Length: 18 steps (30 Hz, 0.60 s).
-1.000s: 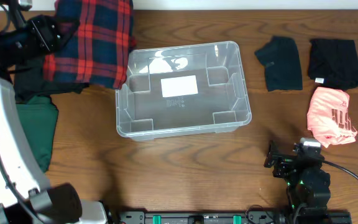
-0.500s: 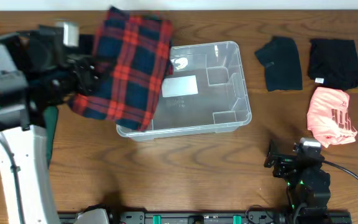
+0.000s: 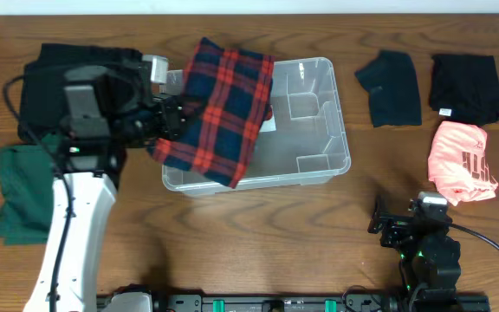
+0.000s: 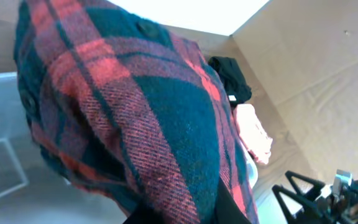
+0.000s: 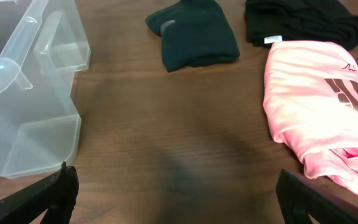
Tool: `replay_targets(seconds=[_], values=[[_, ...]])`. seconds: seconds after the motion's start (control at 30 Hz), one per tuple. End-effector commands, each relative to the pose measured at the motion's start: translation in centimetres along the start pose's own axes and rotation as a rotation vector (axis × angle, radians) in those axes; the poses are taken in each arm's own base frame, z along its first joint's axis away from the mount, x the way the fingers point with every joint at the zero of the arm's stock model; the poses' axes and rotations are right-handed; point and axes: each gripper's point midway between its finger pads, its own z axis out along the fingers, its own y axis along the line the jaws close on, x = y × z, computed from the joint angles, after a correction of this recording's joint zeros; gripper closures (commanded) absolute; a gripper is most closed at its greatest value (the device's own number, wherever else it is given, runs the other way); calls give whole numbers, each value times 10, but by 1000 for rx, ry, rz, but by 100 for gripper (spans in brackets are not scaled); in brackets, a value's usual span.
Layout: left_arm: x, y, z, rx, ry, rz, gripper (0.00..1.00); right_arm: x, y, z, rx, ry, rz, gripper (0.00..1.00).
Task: Pack container
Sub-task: 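Lift the plaid shirt with the left gripper and carry it over the bin, then lower the plaid shirt into the bin with the left gripper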
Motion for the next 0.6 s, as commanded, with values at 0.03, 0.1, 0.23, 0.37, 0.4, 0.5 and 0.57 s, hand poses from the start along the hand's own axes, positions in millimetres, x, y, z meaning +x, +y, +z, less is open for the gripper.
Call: replay_targets(seconds=[0.03,0.1,0.23,0.37,0.4,0.5,0.57], values=[[-4,-3,5,-4,-48,-107,94,1,1,0,-3,4,10,1],[5,7,8,-38,-35,-140,94,1,1,0,-3,4,10,1],[33,30,19,-72,15,-218,94,1,1,0,-3,3,10,1],[50,48,30,-82,41,-302,94,1,1,0,-3,4,10,1],[51,51,32,-83,42,-315,94,1,1,0,-3,4,10,1],[49,51,37,-75,35,-315,94,1,1,0,-3,4,10,1],[49,51,41,-90,31,-326,94,1,1,0,-3,3,10,1]])
